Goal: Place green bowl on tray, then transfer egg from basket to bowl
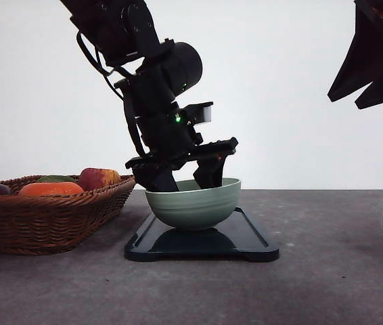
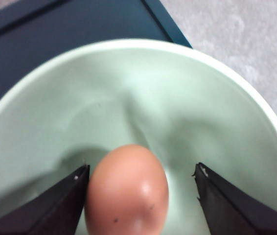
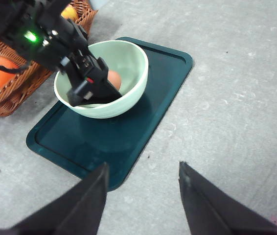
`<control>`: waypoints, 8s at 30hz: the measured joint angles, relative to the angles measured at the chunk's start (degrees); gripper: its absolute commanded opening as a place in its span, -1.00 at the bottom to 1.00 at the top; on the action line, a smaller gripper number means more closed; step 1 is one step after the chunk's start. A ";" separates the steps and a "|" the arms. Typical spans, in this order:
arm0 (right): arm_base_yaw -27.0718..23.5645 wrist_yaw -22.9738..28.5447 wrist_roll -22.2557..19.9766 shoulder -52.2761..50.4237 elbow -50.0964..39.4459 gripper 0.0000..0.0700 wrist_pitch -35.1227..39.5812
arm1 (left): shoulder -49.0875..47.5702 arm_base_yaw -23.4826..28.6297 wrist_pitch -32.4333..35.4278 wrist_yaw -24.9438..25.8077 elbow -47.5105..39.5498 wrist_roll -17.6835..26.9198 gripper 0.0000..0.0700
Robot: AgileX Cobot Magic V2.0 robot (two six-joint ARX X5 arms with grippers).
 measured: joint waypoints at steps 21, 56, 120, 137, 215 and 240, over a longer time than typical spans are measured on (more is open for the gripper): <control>0.00 0.00 0.02 0.00 0.00 -0.21 -0.03 | -11.82 0.15 -19.80 -0.14 11.14 1.39 0.46; 0.00 0.00 0.02 0.00 0.00 -0.21 -0.53 | -76.87 14.02 -1.49 -2.32 -53.26 -5.77 0.46; 0.00 0.00 -0.04 -0.04 0.00 -0.96 5.95 | -116.69 37.00 18.30 -3.03 -85.48 7.80 -1.00; -0.11 1.54 -2.45 -2.55 -0.04 -0.96 5.04 | -116.69 37.00 18.29 -3.02 -85.48 7.79 -1.00; -22.99 3.23 -11.09 -46.12 -33.35 -0.96 19.65 | -116.69 37.00 18.26 -3.02 -85.48 7.78 -1.00; -22.99 3.23 -11.09 -46.12 -33.35 -0.96 19.65 | -116.69 37.00 18.28 -3.02 -85.48 7.78 -1.00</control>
